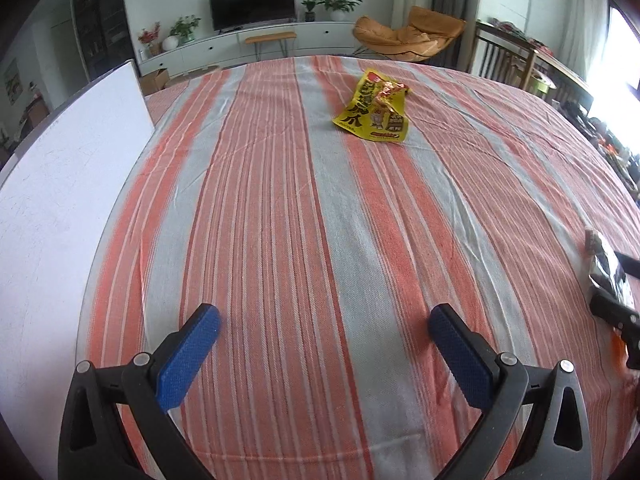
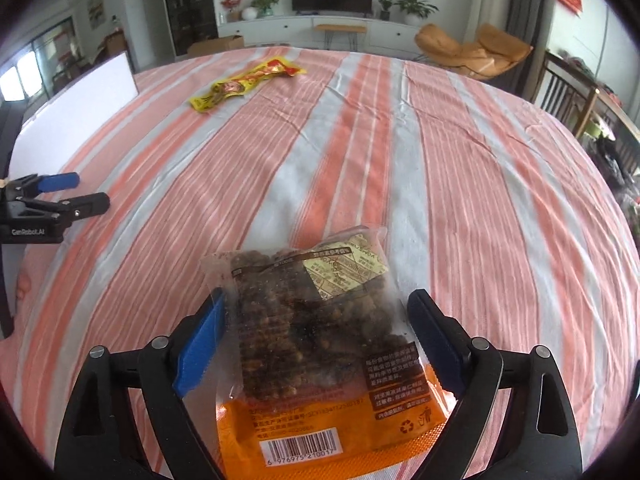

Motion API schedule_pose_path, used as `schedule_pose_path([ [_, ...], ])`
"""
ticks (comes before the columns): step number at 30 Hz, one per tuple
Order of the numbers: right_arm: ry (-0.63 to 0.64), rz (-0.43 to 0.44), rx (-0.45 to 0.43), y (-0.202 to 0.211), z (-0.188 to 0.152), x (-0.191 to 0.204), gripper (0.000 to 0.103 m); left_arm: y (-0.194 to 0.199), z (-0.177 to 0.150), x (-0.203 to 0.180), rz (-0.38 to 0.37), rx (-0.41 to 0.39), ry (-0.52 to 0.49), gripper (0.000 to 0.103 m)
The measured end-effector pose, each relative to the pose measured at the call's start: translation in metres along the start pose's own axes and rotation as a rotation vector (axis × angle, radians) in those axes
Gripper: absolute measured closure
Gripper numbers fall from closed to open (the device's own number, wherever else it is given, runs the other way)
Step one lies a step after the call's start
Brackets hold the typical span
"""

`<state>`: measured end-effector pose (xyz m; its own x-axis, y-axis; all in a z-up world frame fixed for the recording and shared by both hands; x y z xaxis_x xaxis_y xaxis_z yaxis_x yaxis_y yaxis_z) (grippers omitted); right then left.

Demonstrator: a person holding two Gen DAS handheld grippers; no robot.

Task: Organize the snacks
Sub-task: 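Grasp the yellow spicy-strip packet with the left tool while the right tool holds the meat bag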

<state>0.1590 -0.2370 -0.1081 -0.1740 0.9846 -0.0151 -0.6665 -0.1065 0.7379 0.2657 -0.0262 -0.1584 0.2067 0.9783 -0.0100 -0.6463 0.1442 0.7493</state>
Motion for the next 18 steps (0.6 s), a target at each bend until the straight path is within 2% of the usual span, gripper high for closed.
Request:
schedule_pose_path([
  [3,-0.003,-0.012,-0.003,0.002,-0.003,0.001,0.012,-0.003,0.003,0.001,0.016,0.032,0.018,0.000],
  [5,-0.011,-0.030,-0.008,0.003,-0.003,-0.002,0.012,-0.012,0.011,-0.001,-0.008,0.140,-0.001,0.000],
  [7,-0.017,-0.048,-0.012,0.006,-0.006,-0.005,0.012,-0.022,0.031,-0.009,-0.059,0.190,-0.021,0.000],
  [10,-0.012,-0.062,-0.015,0.006,-0.005,-0.005,0.012,-0.030,0.088,-0.023,-0.063,0.112,-0.101,0.000],
  [12,-0.001,-0.074,-0.019,0.007,-0.005,-0.004,0.012,-0.051,0.124,-0.035,-0.048,0.097,-0.156,0.000],
  [15,0.004,-0.079,-0.021,0.007,-0.005,-0.004,0.012,-0.088,0.150,-0.045,-0.025,0.120,-0.163,0.000],
  [18,0.004,-0.080,-0.022,0.007,-0.005,-0.005,0.012,-0.122,0.159,-0.051,0.000,0.152,-0.152,0.001],
])
Point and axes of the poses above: each gripper's, at about its wrist camera, not at the fingertips, and y roughly against the way its jaws point, x to its left, z to its top, the point moved 8 cm from there along -y, roughly the way its jaws point, and after that the axes turned 6 degrees about -x, right-handed, at the moved point
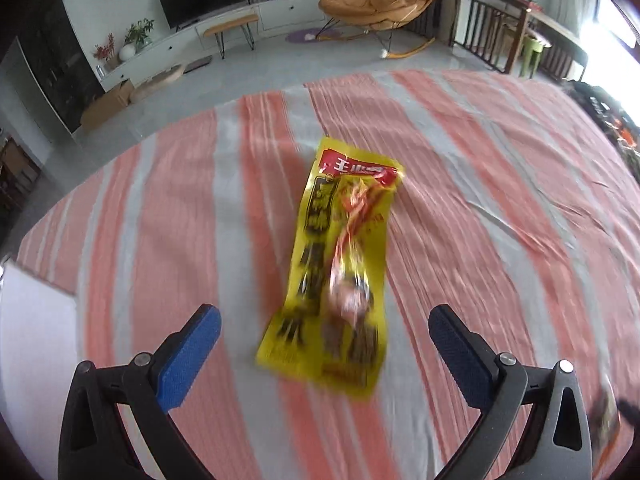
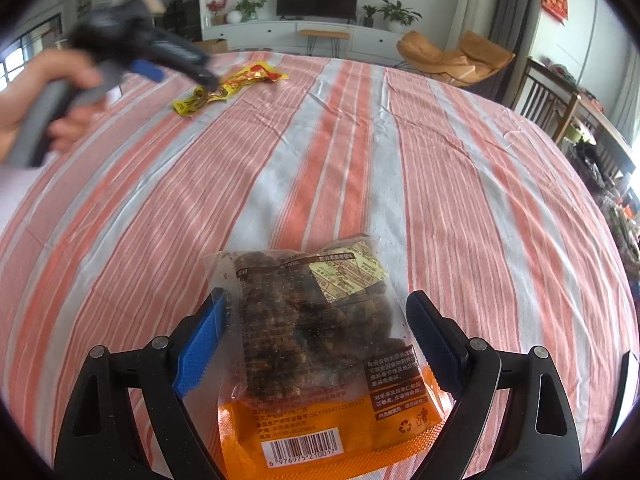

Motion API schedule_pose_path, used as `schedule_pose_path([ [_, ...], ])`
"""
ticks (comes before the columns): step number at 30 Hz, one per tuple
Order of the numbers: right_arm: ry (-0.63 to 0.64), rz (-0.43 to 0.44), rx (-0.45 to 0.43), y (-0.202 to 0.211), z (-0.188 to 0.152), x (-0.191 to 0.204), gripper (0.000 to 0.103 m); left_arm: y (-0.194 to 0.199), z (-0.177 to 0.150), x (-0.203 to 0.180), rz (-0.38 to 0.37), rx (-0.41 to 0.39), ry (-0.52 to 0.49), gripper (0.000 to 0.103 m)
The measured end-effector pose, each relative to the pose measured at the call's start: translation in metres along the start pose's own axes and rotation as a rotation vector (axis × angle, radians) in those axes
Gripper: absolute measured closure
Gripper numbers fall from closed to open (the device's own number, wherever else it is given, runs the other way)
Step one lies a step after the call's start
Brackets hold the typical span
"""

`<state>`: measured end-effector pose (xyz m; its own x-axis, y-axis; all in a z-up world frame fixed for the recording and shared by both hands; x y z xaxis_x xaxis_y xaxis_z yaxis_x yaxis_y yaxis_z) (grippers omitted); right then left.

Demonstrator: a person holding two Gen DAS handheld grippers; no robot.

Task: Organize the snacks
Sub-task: 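Grasp the yellow spicy-strip packet with the left tool while the right tool holds the meat bag, then carry both packets over the white box and open both tools to drop them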

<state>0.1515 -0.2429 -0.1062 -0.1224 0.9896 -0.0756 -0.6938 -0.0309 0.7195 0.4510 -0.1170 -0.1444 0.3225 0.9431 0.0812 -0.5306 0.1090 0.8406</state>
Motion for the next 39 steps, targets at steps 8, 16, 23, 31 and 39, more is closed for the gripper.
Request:
schedule_pose_path([
  [8,0.003,-0.010,-0.002,0.000,0.000,0.001,0.012,0.013,-0.018,0.012,-0.055,-0.055,0.086,0.051],
  [16,0.009,-0.021,-0.004,0.002,0.000,0.002,0.012,0.101,-0.165,0.011,-0.031,-0.056,0.090,0.050],
  [23,0.011,-0.025,-0.005,0.002,0.000,0.003,0.012,0.138,-0.227,0.000,-0.046,-0.113,0.063,0.011],
  [31,0.013,-0.028,-0.006,0.003,0.000,0.003,0.012,0.124,-0.221,0.007,-0.051,-0.122,0.079,0.000],
  [39,-0.030,0.008,0.018,0.000,-0.002,-0.002,0.010,0.119,-0.216,0.004,-0.074,-0.060,0.046,0.000],
])
Point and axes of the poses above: each gripper's, at about its wrist camera, not at the fingertips, and y roughly against the way its jaws point, x to its left, z to its top, the point moved 8 cm from there along -y, roughly the way its jaws point, and after that the axes turned 6 degrees about -x, right-handed, at the moved point
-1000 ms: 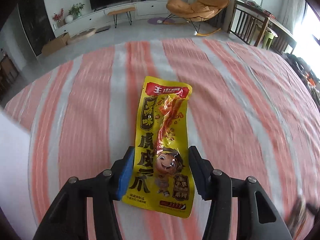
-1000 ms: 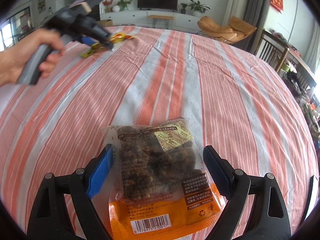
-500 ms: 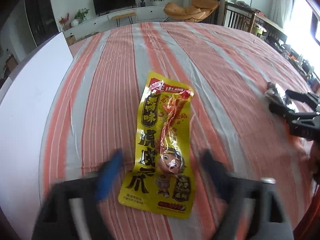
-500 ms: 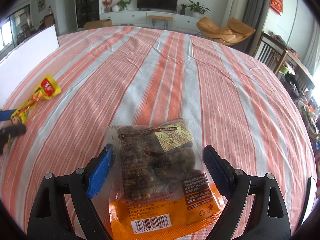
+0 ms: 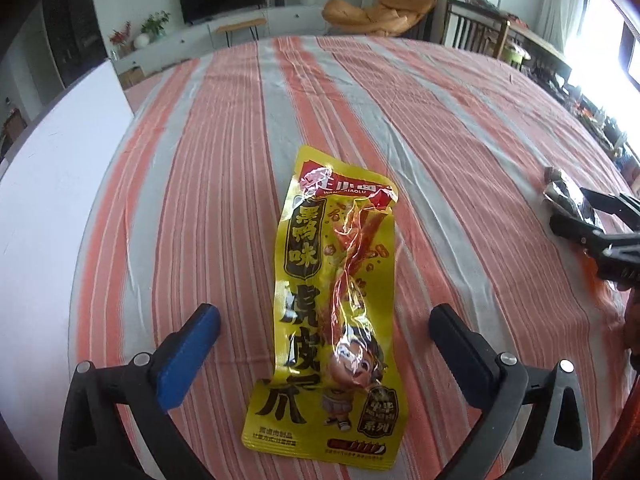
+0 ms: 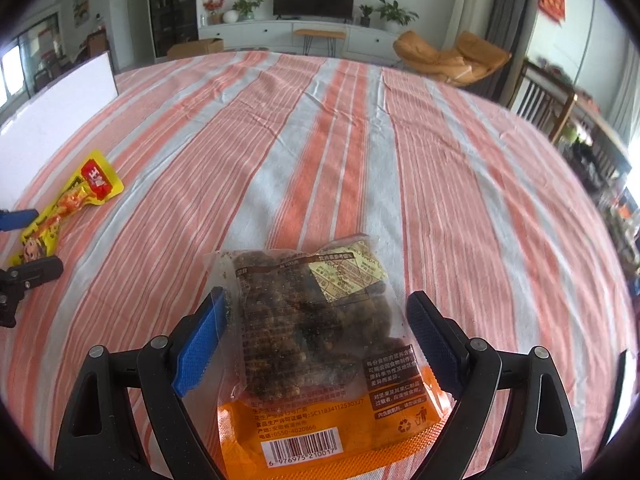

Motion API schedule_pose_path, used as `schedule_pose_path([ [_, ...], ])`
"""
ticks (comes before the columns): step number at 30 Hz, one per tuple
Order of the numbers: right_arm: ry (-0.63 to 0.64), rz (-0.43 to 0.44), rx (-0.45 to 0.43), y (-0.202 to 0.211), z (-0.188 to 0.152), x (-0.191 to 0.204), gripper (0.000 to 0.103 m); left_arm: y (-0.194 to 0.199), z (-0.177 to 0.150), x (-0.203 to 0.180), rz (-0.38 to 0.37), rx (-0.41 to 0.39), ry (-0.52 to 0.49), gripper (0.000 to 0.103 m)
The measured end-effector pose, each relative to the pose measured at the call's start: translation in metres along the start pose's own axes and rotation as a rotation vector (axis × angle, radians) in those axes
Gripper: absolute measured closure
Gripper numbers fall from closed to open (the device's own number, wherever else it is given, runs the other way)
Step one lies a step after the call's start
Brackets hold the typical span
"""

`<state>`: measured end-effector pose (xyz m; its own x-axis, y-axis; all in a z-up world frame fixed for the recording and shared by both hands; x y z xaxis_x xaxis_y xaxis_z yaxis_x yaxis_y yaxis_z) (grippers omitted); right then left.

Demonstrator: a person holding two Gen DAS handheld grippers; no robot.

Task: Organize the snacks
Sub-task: 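Carry both packets over the white box and open both tools to drop them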

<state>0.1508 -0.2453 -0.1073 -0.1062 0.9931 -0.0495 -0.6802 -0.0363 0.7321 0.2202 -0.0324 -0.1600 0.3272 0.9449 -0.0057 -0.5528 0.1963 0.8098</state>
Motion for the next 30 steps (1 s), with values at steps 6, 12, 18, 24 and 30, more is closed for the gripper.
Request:
schedule_pose_path([
  [6,0.023,0.070,0.260,-0.010,-0.001,-0.011,0.011,0.004,0.011,-0.009,-0.030,0.018,-0.044,0.053],
  [12,-0.097,0.122,0.279,0.015,0.002,-0.019,0.031,0.030,0.008,-0.003,-0.111,-0.043,0.074,0.062],
  [18,-0.296,0.310,0.178,0.059,0.040,0.001,0.031,0.113,0.013,0.033,-0.237,-0.197,0.273,0.062],
  [24,-0.276,0.602,0.084,0.100,0.128,0.139,0.031,0.206,0.015,0.136,-0.107,-0.318,0.361,0.062],
  [30,-0.098,0.886,0.070,0.143,0.183,0.348,0.029,0.253,-0.040,0.268,0.230,-0.284,0.451,0.054],
])
Point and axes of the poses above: each gripper's, at about its wrist camera, not at the fingertips, and y roughly against the way its jaws point, x to its left, z to its top, the point moved 8 cm from there along -y, roughly the way its jaws point, and after that the axes turned 6 degrees about -x, right-handed, at the moved point
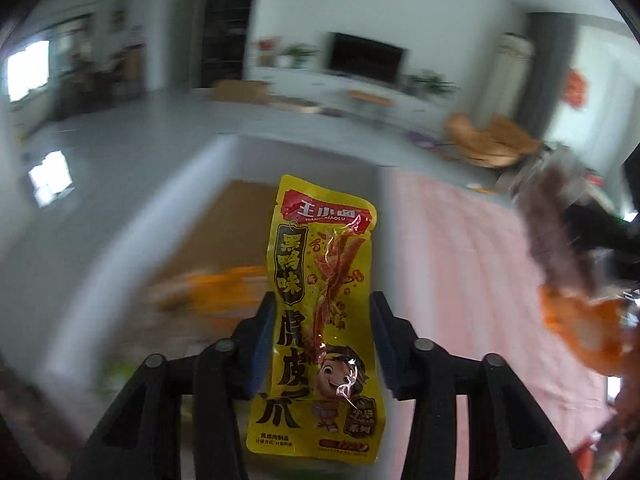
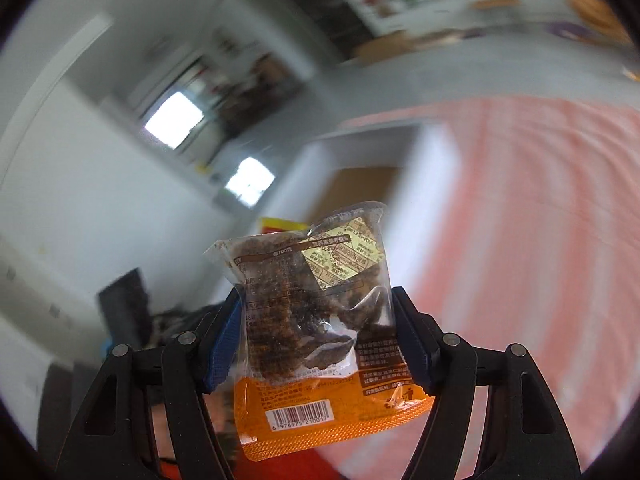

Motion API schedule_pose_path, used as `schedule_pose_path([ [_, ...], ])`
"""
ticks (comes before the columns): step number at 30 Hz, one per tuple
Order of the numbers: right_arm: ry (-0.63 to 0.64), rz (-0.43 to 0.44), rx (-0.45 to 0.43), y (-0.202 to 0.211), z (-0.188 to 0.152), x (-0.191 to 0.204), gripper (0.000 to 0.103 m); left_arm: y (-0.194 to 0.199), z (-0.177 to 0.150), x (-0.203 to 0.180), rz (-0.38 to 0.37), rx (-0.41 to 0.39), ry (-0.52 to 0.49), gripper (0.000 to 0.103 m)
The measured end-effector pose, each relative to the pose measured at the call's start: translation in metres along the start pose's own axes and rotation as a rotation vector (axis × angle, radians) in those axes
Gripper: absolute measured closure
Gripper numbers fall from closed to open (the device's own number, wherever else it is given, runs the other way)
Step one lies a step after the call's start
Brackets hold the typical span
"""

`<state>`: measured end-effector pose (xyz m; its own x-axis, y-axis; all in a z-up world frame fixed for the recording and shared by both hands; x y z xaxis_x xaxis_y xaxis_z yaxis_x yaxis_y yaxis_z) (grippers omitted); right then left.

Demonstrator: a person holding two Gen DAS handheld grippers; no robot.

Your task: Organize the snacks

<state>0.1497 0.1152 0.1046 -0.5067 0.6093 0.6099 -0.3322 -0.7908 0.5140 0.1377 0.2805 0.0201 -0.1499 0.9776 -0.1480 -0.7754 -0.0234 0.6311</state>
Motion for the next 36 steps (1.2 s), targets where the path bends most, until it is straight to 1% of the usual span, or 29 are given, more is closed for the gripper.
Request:
schedule_pose_path([
  [1,0.017,0.020,0.009,-0.015,0.003,0.014,0.026,0.000,-0.004,0.022,0.065,0.008,0.005,0.046],
  [2,0.036,0.040,0.023,-0.034,0.003,0.030,0.021,0.000,-0.010,0.044,0.121,0.017,0.018,0.030],
  [3,0.055,0.063,0.059,-0.059,-0.001,0.047,0.016,0.001,-0.013,0.056,0.152,0.019,0.031,0.021],
  [4,0.057,0.064,0.085,-0.072,-0.005,0.052,0.013,0.003,-0.019,0.071,0.182,0.015,0.051,0.013],
  [5,0.051,0.048,0.129,-0.090,-0.012,0.055,0.013,0.007,-0.027,0.085,0.207,0.005,0.076,0.013],
  [7,0.022,0.042,0.166,-0.103,-0.022,0.052,0.013,0.011,-0.038,0.097,0.223,-0.001,0.106,0.013],
  [8,0.012,0.045,0.160,-0.103,-0.024,0.049,0.013,0.012,-0.042,0.098,0.221,-0.007,0.116,0.013],
  [10,0.020,0.048,0.119,-0.093,-0.025,0.036,0.013,0.014,-0.047,0.099,0.208,-0.019,0.133,0.013],
  [12,0.024,0.018,0.095,-0.082,-0.023,0.017,0.013,0.013,-0.051,0.089,0.184,-0.032,0.152,0.013],
  [13,0.023,0.010,0.081,-0.076,-0.023,0.014,0.013,0.010,-0.049,0.082,0.161,-0.043,0.155,0.013],
  [15,0.048,-0.031,0.043,-0.054,-0.025,-0.004,0.013,0.014,-0.045,0.056,0.119,-0.062,0.138,0.013],
  [17,0.090,-0.109,0.013,-0.034,-0.030,-0.028,0.013,0.017,-0.041,0.023,0.066,-0.077,0.104,0.013],
  [18,0.128,-0.187,-0.002,-0.020,-0.034,-0.048,0.013,0.019,-0.039,-0.001,0.029,-0.084,0.079,0.013],
  [19,0.154,-0.249,-0.010,-0.014,-0.039,-0.061,0.013,0.019,-0.035,-0.021,-0.004,-0.088,0.056,0.013],
  [20,0.173,-0.300,-0.015,-0.005,-0.043,-0.076,0.013,0.020,-0.033,-0.049,-0.049,-0.089,0.023,0.013],
  [22,0.196,-0.416,-0.022,0.019,-0.060,-0.116,0.013,0.021,-0.034,-0.090,-0.116,-0.085,-0.027,0.011],
  [23,0.195,-0.444,-0.023,0.029,-0.065,-0.129,0.013,0.022,-0.038,-0.118,-0.161,-0.077,-0.063,0.007],
  [25,0.180,-0.525,-0.024,0.055,-0.082,-0.166,0.013,0.019,-0.045,-0.159,-0.217,-0.059,-0.115,0.002],
  [26,0.167,-0.569,-0.026,0.069,-0.094,-0.185,0.013,0.017,-0.052,-0.178,-0.242,-0.048,-0.137,0.002],
  [27,0.156,-0.597,-0.028,0.082,-0.100,-0.196,0.013,0.011,-0.062,-0.199,-0.264,-0.022,-0.161,0.002],
  [30,0.131,-0.679,-0.041,0.119,-0.119,-0.229,0.013,-0.009,-0.084,-0.246,-0.297,0.045,-0.194,0.002],
  [31,0.121,-0.700,-0.050,0.132,-0.125,-0.236,0.013,-0.016,-0.094,-0.259,-0.302,0.069,-0.205,0.002],
  [33,0.099,-0.733,-0.067,0.154,-0.134,-0.240,0.013,-0.020,-0.101,-0.275,-0.295,0.092,-0.221,0.002],
  [36,0.085,-0.742,-0.081,0.173,-0.139,-0.234,0.013,-0.011,-0.096,-0.283,-0.253,0.052,-0.243,0.002],
])
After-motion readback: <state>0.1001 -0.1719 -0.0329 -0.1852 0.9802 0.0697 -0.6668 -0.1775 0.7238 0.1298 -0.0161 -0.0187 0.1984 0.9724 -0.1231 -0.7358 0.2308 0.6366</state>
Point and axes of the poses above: each gripper's, at about its wrist camera, not at the fingertips, and y roughly against the way its jaws point, x to its left, z to its top, the point moved 8 cm from there along -y, roughly the way its jaws point, and after that the axes turned 6 degrees about -x, right-handed, at the moved point
